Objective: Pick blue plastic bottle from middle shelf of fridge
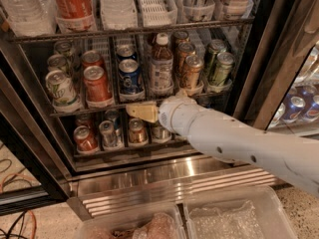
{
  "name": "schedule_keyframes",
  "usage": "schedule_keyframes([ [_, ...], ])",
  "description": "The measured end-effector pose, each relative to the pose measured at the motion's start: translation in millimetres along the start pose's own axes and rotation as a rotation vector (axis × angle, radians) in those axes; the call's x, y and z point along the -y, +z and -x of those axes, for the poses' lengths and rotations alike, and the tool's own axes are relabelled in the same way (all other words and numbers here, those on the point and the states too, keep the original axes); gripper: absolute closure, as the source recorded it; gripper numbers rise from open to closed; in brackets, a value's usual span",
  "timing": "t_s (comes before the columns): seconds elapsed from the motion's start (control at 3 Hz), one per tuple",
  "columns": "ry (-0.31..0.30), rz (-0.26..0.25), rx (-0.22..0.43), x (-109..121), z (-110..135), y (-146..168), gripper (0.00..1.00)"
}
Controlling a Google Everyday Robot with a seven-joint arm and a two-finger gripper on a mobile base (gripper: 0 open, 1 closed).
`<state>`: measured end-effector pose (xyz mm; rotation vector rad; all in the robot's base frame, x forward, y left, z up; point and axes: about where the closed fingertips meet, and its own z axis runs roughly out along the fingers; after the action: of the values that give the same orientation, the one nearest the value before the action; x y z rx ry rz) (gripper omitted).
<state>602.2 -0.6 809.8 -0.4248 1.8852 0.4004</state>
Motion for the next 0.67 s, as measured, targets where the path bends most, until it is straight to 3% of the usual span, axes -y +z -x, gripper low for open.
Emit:
schedule_keyframes([
  [0.33,-0.006,-0.036,0.062,2.2,19.3,4.6,0.0],
  [0.67,-0.006,-0.037,0.063,2.3,19.3,4.5,0.0],
])
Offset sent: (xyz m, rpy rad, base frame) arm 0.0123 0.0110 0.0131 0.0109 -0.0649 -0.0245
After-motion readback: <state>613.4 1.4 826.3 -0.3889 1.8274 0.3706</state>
